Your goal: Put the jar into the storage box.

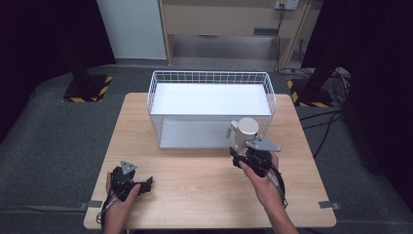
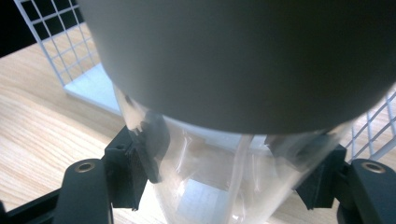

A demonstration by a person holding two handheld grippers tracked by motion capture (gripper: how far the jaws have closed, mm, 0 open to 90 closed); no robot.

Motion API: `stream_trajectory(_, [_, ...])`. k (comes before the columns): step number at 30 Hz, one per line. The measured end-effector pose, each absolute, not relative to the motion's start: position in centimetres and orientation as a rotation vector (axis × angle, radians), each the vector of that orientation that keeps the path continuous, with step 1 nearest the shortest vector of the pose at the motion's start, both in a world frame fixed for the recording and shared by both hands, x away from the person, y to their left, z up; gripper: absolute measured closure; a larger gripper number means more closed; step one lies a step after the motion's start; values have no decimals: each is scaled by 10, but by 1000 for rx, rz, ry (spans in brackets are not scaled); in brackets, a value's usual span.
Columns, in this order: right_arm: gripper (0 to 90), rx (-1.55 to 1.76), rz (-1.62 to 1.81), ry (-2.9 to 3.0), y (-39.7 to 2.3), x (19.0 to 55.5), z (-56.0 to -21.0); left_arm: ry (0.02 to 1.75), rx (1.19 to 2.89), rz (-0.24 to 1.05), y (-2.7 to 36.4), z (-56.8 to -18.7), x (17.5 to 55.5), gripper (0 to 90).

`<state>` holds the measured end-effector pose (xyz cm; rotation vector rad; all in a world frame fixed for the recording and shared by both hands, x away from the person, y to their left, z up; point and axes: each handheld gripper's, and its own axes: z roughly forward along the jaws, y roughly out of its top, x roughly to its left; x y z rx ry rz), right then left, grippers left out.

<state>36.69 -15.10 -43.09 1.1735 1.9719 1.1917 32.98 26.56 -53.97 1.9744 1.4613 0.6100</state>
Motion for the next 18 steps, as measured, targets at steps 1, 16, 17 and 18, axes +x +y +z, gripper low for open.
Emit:
stream_trajectory(1, [315,1171,1192,1972,-152,368,-429,1462,1974,610,266,-540,330,0])
stream_trajectory(16, [315,1161,1192,1951,-154,376,-384,1461,1975,610,266,-540,330,0])
stream_trajectory(17, [315,1161,1193,1951,-153,376,-382,1461,1975,610,266,-540,330,0])
stream_trajectory(18, [315,1163,1195,1951,-153,376,-380,1461,1975,610,266,-540,330,0])
